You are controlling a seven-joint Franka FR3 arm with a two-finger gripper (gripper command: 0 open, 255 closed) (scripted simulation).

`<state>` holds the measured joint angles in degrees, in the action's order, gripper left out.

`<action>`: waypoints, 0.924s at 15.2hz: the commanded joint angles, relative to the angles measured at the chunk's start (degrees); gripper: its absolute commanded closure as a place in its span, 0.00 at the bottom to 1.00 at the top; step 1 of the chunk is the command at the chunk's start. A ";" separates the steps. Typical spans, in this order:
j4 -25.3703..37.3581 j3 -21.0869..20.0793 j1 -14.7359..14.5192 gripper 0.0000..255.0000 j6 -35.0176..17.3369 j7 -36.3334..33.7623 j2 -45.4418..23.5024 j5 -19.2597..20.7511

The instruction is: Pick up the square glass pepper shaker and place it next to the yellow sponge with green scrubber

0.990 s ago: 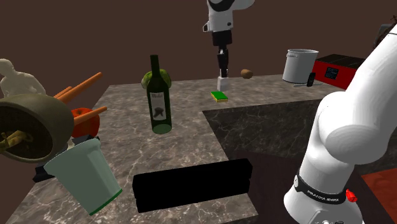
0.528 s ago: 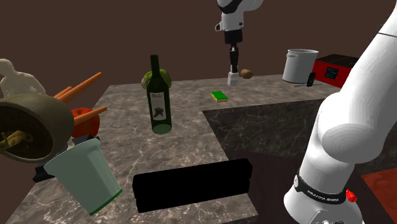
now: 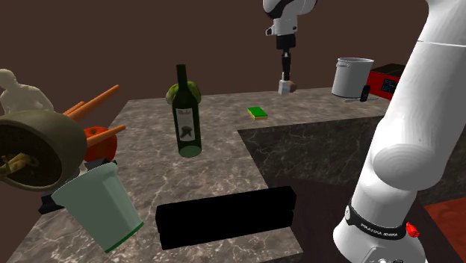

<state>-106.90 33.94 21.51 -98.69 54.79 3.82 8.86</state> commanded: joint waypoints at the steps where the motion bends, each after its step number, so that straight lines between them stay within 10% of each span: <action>1: 3.12 1.97 1.42 1.00 -0.27 3.95 -3.46 -1.59; 7: 16.29 6.21 8.56 1.00 1.23 16.35 -16.68 -9.44; 14: 11.12 5.76 8.53 1.00 -4.07 15.93 -16.86 -9.51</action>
<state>-95.05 39.72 30.02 -101.93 70.70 -12.93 -0.57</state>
